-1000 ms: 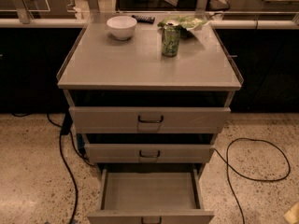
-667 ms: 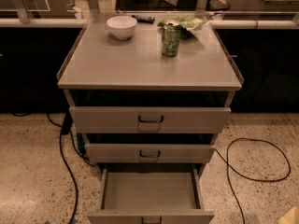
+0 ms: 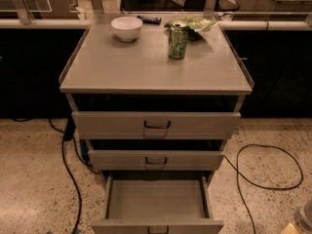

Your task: Close bottom drawer

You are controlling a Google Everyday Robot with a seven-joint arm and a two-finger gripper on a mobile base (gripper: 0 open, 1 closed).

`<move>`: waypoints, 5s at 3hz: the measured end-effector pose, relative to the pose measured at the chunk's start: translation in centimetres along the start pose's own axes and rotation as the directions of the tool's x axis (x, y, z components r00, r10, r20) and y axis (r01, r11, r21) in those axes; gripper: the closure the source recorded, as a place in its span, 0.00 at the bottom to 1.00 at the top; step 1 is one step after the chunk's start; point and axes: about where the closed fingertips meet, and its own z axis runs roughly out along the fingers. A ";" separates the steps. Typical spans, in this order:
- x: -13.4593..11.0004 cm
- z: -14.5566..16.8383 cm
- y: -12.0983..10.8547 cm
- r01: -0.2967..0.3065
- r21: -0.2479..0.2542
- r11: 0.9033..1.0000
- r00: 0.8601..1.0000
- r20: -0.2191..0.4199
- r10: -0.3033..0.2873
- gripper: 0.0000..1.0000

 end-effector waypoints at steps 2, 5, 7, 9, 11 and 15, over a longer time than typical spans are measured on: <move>-1.1 7.6 1.0 0.028 -0.075 0.997 0.997 -0.071 -0.033 0.00; 0.3 13.8 2.4 0.013 -0.037 0.999 0.999 -0.032 -0.014 0.00; -0.3 17.6 2.7 0.001 0.022 1.000 1.000 0.003 -0.001 0.00; 2.0 17.2 4.6 0.017 0.027 0.999 0.998 0.057 -0.019 0.00; 3.6 18.1 9.2 0.202 0.037 0.979 0.968 0.148 -0.205 0.00; 4.2 22.1 13.8 0.363 -0.036 0.931 0.926 0.124 -0.356 0.00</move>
Offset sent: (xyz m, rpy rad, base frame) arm 0.0305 0.0175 -0.1251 0.0119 0.1480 -0.0225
